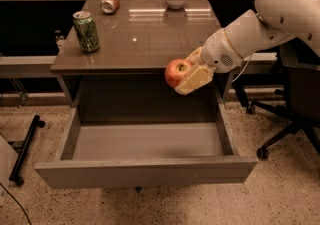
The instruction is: Pick apple from top drawer and place on counter
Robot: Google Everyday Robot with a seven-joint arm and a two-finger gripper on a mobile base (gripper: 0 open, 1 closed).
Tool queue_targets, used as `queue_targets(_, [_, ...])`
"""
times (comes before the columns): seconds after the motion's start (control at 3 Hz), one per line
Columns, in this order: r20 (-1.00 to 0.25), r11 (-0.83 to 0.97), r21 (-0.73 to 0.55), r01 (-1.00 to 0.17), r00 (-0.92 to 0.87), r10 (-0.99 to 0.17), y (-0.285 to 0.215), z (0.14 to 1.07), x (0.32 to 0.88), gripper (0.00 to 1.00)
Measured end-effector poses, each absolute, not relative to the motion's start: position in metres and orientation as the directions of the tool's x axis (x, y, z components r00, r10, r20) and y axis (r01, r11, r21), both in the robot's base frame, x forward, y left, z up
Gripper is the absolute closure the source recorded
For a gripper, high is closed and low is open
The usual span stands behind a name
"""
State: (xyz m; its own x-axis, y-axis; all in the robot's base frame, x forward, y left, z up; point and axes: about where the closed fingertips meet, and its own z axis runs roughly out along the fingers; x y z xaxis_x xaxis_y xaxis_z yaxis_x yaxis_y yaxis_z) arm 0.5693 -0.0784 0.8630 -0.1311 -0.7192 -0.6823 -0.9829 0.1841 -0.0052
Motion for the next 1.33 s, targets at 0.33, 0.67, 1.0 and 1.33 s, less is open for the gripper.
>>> queue_targets(0.33, [-0.702, 0.218, 0.009, -0.976, -0.161, -0.693, -0.081, 0.857, 0.569, 1.00])
queue_targets(0.67, [-0.753, 0.322, -0.012, -0.947, -0.203, -0.626, -0.080, 0.861, 0.581, 1.00])
queue_targets(1.0, [-0.784, 0.404, -0.043, -0.914, -0.220, -0.581, -0.080, 0.869, 0.597, 1.00])
queue_targets(1.33, [-0.800, 0.473, -0.050, -0.880, -0.248, -0.547, -0.080, 0.872, 0.622, 1.00])
